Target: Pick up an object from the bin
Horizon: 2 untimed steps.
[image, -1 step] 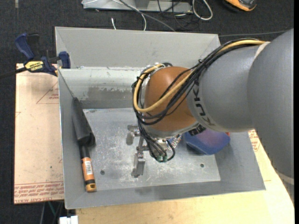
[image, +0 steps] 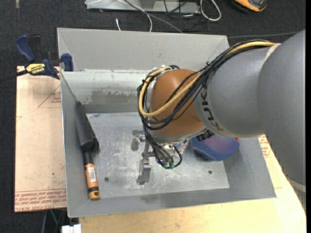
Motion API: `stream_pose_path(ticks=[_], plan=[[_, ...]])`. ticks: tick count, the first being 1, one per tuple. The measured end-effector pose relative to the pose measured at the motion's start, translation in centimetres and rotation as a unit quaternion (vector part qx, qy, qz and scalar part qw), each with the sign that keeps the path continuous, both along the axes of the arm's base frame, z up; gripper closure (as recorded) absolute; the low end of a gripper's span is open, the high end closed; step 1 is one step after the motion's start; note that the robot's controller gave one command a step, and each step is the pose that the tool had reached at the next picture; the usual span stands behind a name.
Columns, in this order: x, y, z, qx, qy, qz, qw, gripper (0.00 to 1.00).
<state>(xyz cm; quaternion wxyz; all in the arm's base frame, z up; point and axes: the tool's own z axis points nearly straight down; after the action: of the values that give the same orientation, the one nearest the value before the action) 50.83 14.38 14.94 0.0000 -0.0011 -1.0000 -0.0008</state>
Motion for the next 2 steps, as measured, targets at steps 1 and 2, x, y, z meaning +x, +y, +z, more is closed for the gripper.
stream_pose_path(ticks=[1,2], plan=[[-1.3,-0.2,-6.9,0.0,0.0014,0.058,0.9983,0.0],[-1.1,-1.8,-7.3,0.0,-0.005,0.105,0.9945,0.0]])
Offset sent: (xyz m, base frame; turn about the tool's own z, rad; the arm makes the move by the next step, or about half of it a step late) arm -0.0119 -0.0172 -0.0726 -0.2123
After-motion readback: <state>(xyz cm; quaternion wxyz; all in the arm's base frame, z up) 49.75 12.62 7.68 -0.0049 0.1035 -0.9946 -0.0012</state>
